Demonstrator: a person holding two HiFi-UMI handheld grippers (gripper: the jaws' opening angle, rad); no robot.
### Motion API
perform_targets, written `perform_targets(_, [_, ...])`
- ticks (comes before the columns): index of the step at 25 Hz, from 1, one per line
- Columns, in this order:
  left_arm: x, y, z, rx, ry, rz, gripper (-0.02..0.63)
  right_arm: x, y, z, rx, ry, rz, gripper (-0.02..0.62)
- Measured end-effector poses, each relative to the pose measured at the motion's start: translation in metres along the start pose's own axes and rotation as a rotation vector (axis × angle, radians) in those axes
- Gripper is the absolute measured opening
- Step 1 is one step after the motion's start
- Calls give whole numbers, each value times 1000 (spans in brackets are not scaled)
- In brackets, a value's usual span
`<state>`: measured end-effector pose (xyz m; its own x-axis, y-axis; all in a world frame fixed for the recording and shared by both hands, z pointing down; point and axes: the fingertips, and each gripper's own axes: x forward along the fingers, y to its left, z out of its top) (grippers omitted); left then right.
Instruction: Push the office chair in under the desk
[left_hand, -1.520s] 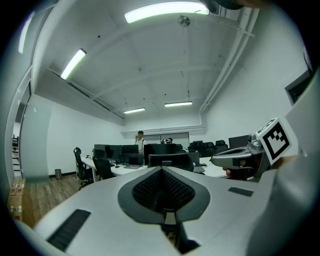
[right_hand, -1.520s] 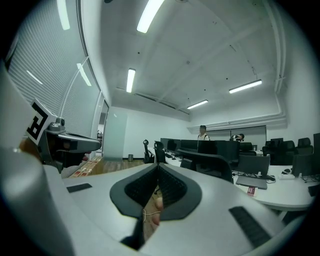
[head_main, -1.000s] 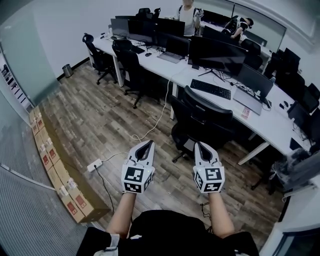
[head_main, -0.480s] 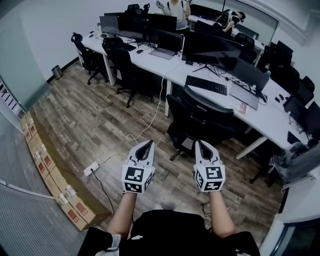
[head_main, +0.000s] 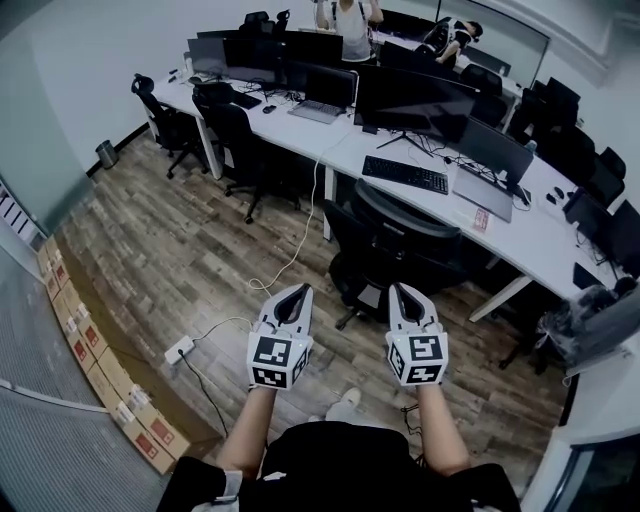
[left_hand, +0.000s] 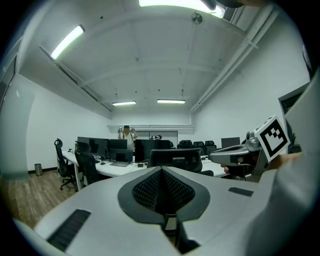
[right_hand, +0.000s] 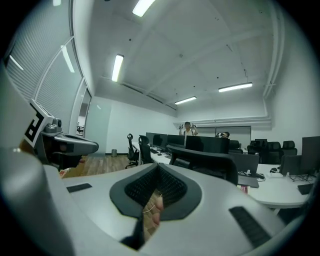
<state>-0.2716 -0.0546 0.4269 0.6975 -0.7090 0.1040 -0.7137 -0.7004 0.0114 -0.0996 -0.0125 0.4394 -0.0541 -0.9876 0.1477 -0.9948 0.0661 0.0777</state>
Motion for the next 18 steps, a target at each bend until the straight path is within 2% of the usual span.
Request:
perform_targets(11, [87, -17, 1, 35, -14, -67, 14, 36, -70, -8, 4, -27, -68, 24])
perform_targets(18, [157, -47, -1, 45, 4, -113, 14, 50, -137, -17, 11, -26, -116, 25])
